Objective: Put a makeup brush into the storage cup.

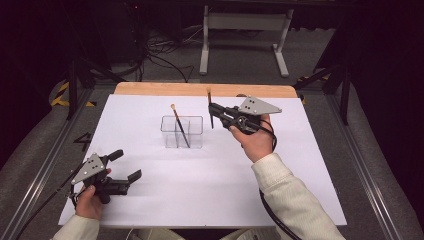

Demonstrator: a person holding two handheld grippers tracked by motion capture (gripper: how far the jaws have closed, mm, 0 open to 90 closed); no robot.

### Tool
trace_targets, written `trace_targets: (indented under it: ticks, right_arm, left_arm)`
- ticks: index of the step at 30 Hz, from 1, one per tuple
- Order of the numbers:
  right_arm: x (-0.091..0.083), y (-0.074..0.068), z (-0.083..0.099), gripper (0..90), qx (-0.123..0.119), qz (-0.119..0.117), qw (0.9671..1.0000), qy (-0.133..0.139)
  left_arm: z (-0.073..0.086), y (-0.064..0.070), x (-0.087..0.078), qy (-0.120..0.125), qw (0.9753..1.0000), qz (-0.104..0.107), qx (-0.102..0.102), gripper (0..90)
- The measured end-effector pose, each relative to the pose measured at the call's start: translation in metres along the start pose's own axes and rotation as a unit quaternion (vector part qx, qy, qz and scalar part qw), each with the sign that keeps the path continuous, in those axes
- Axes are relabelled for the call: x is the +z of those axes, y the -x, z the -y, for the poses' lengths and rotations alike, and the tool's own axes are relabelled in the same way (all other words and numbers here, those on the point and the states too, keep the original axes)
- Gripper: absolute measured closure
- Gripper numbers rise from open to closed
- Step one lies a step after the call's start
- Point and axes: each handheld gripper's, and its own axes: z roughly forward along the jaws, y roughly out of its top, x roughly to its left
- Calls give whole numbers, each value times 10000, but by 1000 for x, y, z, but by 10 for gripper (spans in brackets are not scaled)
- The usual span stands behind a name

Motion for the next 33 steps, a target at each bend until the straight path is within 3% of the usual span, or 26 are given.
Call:
trace_targets:
  ticks: [33]
  right_arm:
    - [51, -6, 2, 838, 112, -112, 9998, 148]
  left_arm:
    - [0, 2, 0, 16, 10000, 28, 3, 1]
